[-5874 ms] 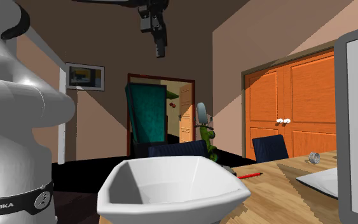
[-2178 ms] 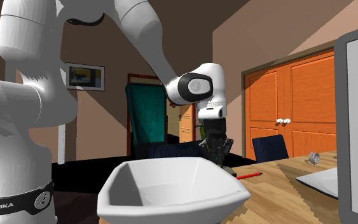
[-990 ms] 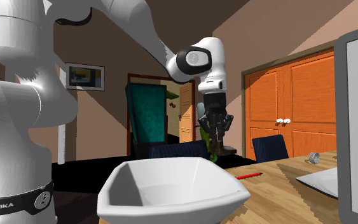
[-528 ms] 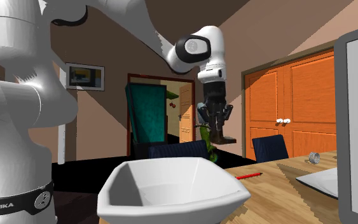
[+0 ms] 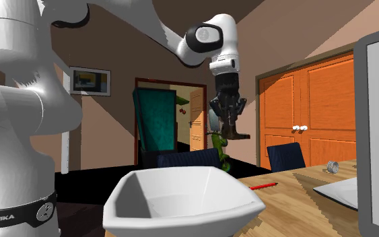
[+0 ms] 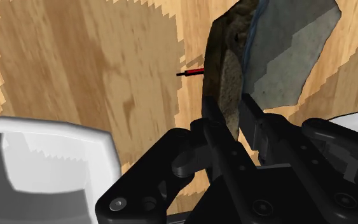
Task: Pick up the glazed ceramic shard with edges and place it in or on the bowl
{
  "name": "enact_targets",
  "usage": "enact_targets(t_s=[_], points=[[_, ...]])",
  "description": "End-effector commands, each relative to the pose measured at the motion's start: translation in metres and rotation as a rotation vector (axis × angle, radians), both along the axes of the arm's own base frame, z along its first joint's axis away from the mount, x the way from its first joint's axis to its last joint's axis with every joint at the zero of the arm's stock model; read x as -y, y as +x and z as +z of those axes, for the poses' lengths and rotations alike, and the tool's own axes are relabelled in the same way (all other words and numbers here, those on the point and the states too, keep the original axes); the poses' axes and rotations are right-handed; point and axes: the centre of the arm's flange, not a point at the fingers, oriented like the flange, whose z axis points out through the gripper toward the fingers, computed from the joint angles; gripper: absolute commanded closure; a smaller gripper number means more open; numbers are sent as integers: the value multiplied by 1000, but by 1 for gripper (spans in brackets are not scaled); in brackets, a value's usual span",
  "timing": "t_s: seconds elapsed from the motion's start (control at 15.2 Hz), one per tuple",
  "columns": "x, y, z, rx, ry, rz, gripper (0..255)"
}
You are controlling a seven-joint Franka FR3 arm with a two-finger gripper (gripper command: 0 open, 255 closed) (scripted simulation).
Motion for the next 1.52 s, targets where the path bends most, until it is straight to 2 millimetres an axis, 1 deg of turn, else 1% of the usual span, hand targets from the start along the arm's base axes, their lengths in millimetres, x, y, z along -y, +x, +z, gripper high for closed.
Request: enact_targets(t_s=[0.0, 1.45], points=[[0, 0, 8, 0, 0, 0, 255], [259, -128, 32, 0, 0, 0, 255]])
